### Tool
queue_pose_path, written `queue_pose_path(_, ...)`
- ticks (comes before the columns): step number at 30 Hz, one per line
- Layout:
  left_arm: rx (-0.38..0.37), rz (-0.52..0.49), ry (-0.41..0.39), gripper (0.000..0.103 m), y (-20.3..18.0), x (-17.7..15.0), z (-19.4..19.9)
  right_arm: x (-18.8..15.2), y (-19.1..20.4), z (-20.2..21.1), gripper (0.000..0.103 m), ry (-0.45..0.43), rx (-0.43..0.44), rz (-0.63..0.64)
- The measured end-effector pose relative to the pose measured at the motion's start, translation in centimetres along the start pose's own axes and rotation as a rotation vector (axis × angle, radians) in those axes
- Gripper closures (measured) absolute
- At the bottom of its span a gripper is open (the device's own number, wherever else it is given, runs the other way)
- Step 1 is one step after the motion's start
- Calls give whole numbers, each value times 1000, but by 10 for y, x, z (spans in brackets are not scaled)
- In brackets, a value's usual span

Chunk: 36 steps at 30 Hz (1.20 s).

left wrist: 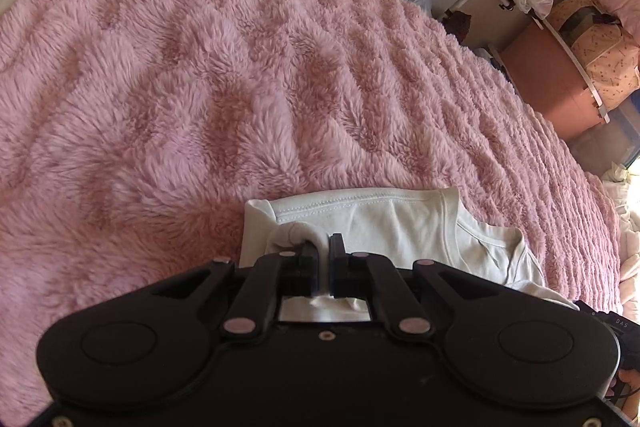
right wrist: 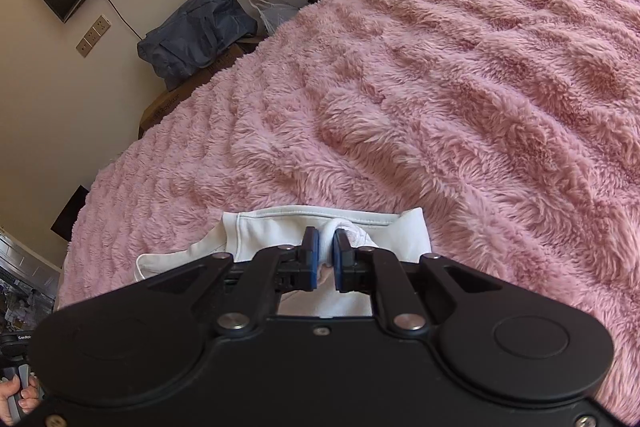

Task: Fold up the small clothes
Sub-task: 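Lay the hem over the folded sleeves and open both tools, then pinch the new folded edge with both tools, then release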

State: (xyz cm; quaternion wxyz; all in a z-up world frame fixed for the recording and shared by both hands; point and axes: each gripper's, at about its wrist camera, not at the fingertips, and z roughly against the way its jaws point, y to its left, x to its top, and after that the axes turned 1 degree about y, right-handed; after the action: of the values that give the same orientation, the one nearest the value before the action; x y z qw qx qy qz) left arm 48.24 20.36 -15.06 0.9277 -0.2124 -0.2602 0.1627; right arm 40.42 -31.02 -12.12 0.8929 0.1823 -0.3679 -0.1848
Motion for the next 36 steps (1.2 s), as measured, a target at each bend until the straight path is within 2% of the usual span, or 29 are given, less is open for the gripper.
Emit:
queue_pose_path(2, 16, 8, -26, 90, 5, -2, -4, 0, -1, -11, 94, 3, -1, 4)
queue_pose_path(4, -22, 30, -36, 73, 9, -4, -1, 0, -5, -21, 84, -6, 11, 5)
queue_pose_path(5, -30, 34, -44, 71, 10, -7, 5, -1, -7, -23, 76, -19, 5, 8)
queue_pose_path(6, -20, 16, -51, 69, 9, -8, 10, -1, -9, -23, 57, -32, -9, 4)
queue_pose_path(7, 13, -14, -68, 63, 7, -10, 18, -2, -12, -21, 55, -49, -19, -2)
queue_pose_path(9, 62, -79, -101, 59, 7, -16, 34, -4, -16, -9, 55, -85, 23, 8)
queue_pose_path(12, 60, -130, -116, 59, 12, -28, 56, -10, -15, 13, 55, -110, 51, 70)
queue_pose_path(18, -67, -188, -75, 58, 31, -90, 87, -41, -8, 57, 55, -80, 28, 271)
queue_pose_path(21, -101, -221, -61, 58, 42, -131, 96, -66, -17, 78, 55, -46, 44, 305)
queue_pose_path(24, -141, -240, -35, 58, 54, -159, 103, -94, -30, 97, 54, -11, 36, 358)
queue_pose_path(29, -248, -226, -22, 58, 69, -184, 115, -119, -55, 109, 51, 57, 25, 328)
queue_pose_path(33, -147, -271, -26, 58, 68, -192, 114, -124, -63, 101, 50, 117, 60, 280)
queue_pose_path(36, -141, -256, -23, 58, 70, -186, 108, -129, -54, 92, 46, 144, 43, 299)
